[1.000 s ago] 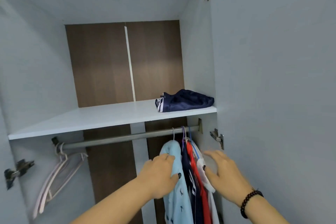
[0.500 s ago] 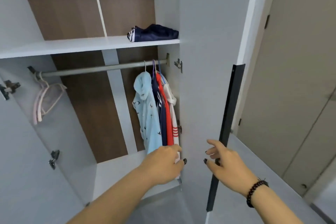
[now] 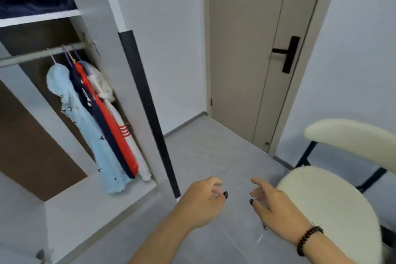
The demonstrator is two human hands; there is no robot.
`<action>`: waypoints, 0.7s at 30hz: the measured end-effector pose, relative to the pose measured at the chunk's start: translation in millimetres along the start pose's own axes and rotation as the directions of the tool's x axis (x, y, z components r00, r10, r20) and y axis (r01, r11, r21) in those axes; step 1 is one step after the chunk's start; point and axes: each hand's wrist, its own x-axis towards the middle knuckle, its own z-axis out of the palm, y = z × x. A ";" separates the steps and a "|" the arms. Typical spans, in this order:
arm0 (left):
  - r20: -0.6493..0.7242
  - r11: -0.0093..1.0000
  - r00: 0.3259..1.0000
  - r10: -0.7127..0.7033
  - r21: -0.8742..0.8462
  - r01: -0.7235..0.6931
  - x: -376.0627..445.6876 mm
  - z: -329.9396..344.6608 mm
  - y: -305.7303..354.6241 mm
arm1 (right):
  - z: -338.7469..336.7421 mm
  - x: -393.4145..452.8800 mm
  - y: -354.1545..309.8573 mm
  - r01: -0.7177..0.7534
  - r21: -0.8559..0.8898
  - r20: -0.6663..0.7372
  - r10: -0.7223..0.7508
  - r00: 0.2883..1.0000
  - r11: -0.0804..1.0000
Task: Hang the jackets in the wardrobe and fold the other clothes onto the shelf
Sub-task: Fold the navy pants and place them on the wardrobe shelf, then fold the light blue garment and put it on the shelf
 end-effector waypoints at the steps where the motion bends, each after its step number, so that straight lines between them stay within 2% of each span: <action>1: 0.031 1.000 0.999 0.011 -0.003 -0.011 8.5 16.2 12.4 | -10.5 -9.8 19.9 -0.033 -0.002 -0.010 0.033 0.999 0.999; 6: 0.162 0.998 0.985 0.057 -0.011 -0.056 47.2 100.9 80.3 | -59.8 -59.9 121.5 -0.189 0.019 -0.110 0.190 0.976 0.982; 9: 0.292 0.998 0.954 0.063 -0.022 -0.059 63.9 154.5 119.2 | -81.4 -87.8 174.1 -0.286 0.063 -0.108 0.292 0.950 0.956; 13: 0.495 0.995 0.866 0.069 0.025 -0.093 84.1 218.3 166.8 | -99.5 -119.6 231.9 -0.396 0.135 -0.084 0.409 0.909 0.908; 17: 0.605 0.987 0.793 0.076 0.068 -0.147 102.6 267.0 198.6 | -104.2 -145.3 275.9 -0.488 0.194 -0.114 0.514 0.850 0.851; 21: 0.714 0.964 0.692 0.104 0.099 -0.247 128.2 314.0 220.5 | -100.9 -169.6 314.4 -0.588 0.250 -0.145 0.630 0.763 0.769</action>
